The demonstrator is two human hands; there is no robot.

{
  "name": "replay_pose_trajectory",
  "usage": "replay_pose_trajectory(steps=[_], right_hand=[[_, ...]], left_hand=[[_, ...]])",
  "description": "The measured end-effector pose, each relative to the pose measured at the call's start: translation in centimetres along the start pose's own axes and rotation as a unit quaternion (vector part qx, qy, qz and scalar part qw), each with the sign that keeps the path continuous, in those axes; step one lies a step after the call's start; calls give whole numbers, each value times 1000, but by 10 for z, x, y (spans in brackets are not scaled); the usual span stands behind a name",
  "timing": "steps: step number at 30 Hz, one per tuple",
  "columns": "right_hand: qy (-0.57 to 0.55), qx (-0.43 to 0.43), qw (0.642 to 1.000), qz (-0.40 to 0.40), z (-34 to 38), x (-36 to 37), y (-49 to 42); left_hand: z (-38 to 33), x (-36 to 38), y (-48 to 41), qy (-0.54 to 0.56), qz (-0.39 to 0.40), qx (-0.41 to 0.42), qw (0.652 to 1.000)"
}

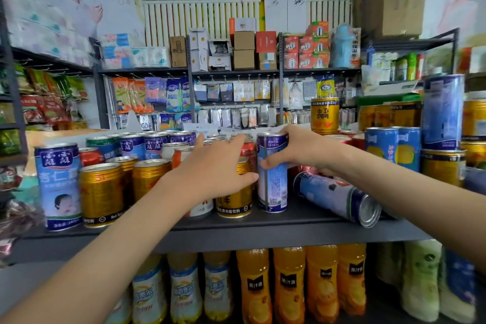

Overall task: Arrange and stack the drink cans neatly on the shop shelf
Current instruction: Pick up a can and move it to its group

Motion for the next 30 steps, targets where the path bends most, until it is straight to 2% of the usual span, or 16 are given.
replay_pose_trajectory(steps=[4, 8, 17, 25, 30], right_hand=[[-31, -17, 999, 37, 0, 2, -1], [-9, -11, 995, 96, 0, -9, -1], [122, -45, 988, 83, 0, -76, -16], [257, -44, 954, 145, 1, -75, -52], [281, -37, 941, 185, -3, -67, -70]], left_hand=[[-3, 0, -7, 8, -14, 5, 1000], [-3, -1, -13, 33, -22, 14, 999], [12, -22, -34, 101, -35, 9, 994], [16, -30, -53, 141, -2, 2, 990], [15, -31, -60, 150, 16, -7, 989]])
Point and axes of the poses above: each hand's wrist, its own y-axis away from the middle knuckle, its own x-axis out of the palm, z = x × y, the point moved 1 cm from there along -y, towards the middle knuckle, and after that the axes turned 12 degrees about -y, right-handed, at the moved point
